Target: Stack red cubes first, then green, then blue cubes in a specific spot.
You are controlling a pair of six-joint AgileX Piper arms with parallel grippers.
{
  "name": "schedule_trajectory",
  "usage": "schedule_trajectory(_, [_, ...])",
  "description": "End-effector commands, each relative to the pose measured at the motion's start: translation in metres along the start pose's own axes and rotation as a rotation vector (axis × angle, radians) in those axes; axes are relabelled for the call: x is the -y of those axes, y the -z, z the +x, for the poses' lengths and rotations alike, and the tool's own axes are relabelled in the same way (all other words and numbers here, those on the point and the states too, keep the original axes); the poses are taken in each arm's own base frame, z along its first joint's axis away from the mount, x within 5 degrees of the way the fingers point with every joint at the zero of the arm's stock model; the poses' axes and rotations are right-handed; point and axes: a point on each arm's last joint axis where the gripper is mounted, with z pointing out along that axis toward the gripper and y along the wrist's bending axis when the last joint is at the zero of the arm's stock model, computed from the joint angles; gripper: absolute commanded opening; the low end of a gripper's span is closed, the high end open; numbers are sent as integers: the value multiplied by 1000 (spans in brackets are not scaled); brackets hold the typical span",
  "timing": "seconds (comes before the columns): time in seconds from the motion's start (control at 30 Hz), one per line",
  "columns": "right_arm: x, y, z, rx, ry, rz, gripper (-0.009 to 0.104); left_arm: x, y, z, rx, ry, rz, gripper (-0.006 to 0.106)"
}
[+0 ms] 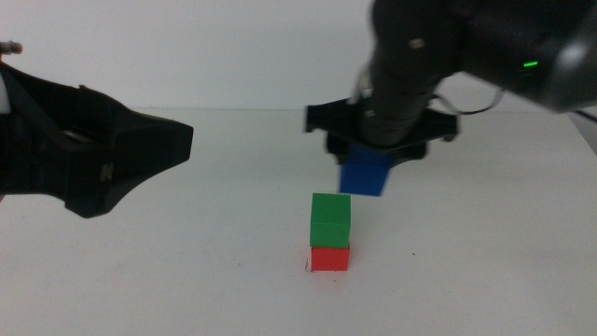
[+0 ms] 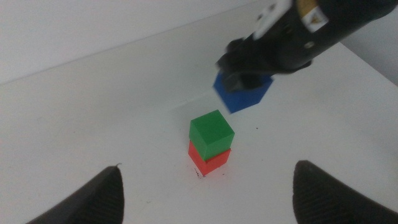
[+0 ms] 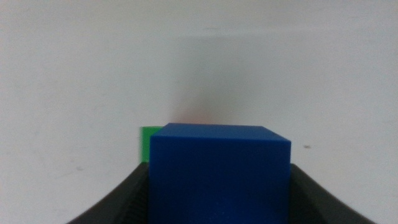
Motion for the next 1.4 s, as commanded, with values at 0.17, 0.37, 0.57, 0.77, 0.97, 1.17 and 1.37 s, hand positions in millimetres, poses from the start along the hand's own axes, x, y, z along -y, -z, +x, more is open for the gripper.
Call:
schedule_trajectory(0.17, [-28, -16, 5, -17, 26, 0, 4, 0, 2, -1, 21, 1, 3, 91])
schedule_trajectory(0.37, [-30, -29, 7, -32, 24, 27, 4, 0, 2, -2, 23, 1, 3, 91])
schedule_trajectory(0.57, [-33, -42, 9, -58, 26, 42, 4, 0, 2, -2, 25, -1, 4, 91])
schedule_trajectory(0.77, [-35, -48, 10, -67, 30, 52, 4, 0, 2, -2, 25, 1, 4, 91])
schedule_trajectory(0.97, [-34, -47, 9, -64, 40, 50, 79, 0, 2, -2, 25, 1, 4, 91])
schedule_trajectory(1.17, [-18, -6, -7, -16, 48, -43, 85, 0, 2, -2, 26, -3, -1, 91])
schedule_trajectory(1.37, [35, 67, -24, 136, 80, -101, 85, -1, 2, -2, 27, -11, -10, 91])
